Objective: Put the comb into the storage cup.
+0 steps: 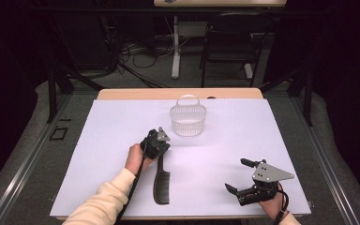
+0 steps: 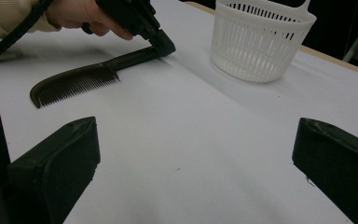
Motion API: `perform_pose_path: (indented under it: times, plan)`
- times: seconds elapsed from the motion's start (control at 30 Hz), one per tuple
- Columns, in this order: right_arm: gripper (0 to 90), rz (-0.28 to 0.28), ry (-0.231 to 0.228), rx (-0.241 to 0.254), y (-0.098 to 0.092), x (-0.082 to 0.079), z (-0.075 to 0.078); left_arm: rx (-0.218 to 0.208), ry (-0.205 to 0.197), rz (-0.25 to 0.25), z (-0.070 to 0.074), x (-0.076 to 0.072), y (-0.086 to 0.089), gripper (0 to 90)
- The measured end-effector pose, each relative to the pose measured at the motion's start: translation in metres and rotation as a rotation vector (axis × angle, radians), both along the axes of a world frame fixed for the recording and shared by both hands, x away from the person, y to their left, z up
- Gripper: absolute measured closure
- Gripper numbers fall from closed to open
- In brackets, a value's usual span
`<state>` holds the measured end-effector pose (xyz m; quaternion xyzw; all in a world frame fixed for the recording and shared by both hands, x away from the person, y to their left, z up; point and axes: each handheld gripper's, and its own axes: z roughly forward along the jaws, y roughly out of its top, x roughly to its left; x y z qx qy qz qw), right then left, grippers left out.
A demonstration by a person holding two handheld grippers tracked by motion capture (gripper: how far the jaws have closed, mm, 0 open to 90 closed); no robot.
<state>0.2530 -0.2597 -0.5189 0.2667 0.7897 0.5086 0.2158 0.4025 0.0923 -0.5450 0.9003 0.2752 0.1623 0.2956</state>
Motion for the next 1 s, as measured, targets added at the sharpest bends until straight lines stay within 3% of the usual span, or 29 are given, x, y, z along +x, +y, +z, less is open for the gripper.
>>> perform_pose_path:
  times: [1.0]
  plan:
    - [0.3,0.004,0.002,-0.001,0.0,0.001,0.0,0.034,0.044,0.034,0.0,-0.006,0.016,90.0]
